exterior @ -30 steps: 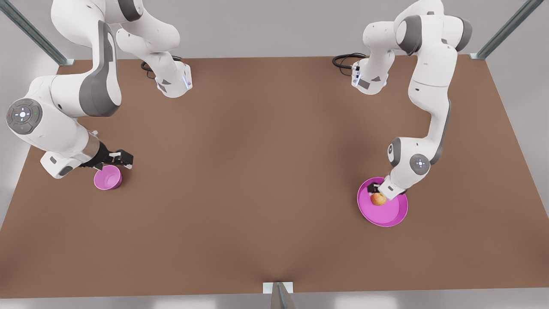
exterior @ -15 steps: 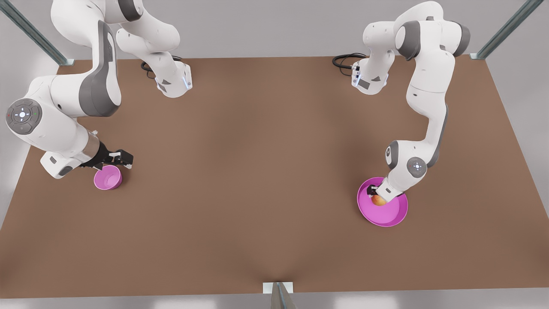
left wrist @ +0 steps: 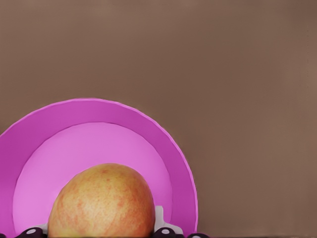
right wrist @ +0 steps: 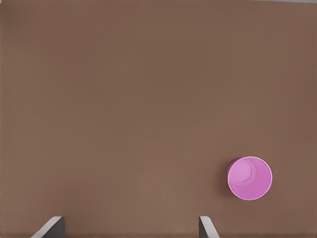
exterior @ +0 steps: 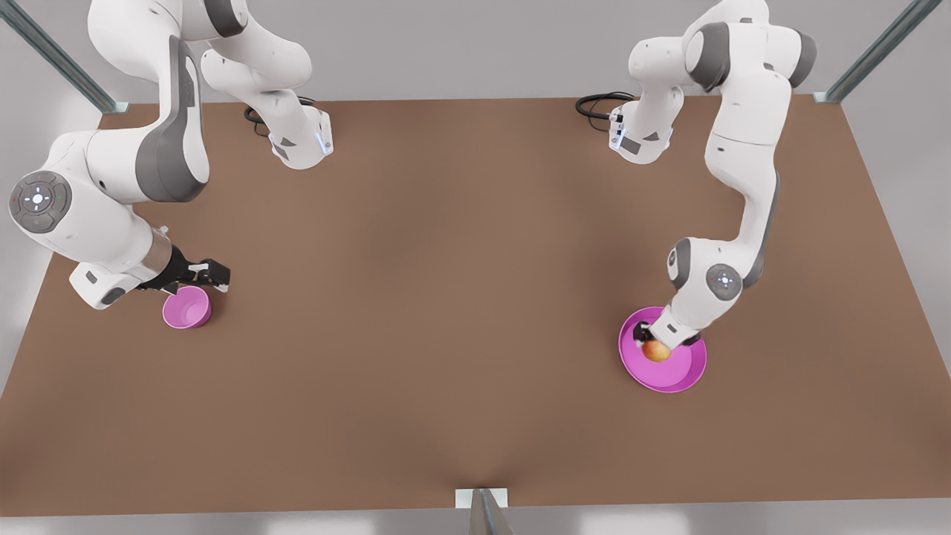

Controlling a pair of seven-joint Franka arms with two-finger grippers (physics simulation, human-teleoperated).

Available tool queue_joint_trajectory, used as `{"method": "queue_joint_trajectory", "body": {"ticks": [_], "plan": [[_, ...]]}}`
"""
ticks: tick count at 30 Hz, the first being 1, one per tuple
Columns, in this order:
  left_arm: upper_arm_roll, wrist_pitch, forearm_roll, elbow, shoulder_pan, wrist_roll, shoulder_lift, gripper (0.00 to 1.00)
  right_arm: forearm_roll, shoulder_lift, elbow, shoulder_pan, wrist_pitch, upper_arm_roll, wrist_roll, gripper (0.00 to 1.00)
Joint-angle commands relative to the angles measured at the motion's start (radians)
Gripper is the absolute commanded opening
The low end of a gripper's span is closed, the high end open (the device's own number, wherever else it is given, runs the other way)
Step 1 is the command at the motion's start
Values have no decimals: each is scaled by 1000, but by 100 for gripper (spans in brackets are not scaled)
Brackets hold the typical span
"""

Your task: Use the left arm to pick up the apple from the plate, transfer it to the gripper of the right arm, and then use the right arm to place it into the bowl

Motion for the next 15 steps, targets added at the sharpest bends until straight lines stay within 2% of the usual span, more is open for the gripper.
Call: {"method": "queue_joint_trajectory", "body": {"ticks": [1,4,5,6,7,10,11,12,15], "plan": [[-64,-167,-12,73,0,57,-32,76,1,0,0,2,0,0,-3,100],[-127,-452,-78,279,23,247,-33,76,10,-2,-3,17,-5,7,9,100],[-182,-452,-95,298,27,310,-27,76,113,-3,-3,16,-16,8,12,100],[-202,-450,-182,379,17,428,16,76,211,-2,-10,11,-19,8,9,100],[-247,-450,-271,420,17,609,48,75,393,14,-35,3,-5,7,0,100],[-320,-438,-616,474,14,1107,114,75,696,86,-29,-1,58,5,3,100],[-347,-429,-716,498,15,1287,142,75,872,150,-26,0,81,3,-8,100],[-348,-429,-839,499,14,1462,149,75,1067,222,-26,-3,82,2,-112,100],[-379,-429,-954,578,-9,1691,229,75,1315,397,7,5,147,7,-491,100]]}}
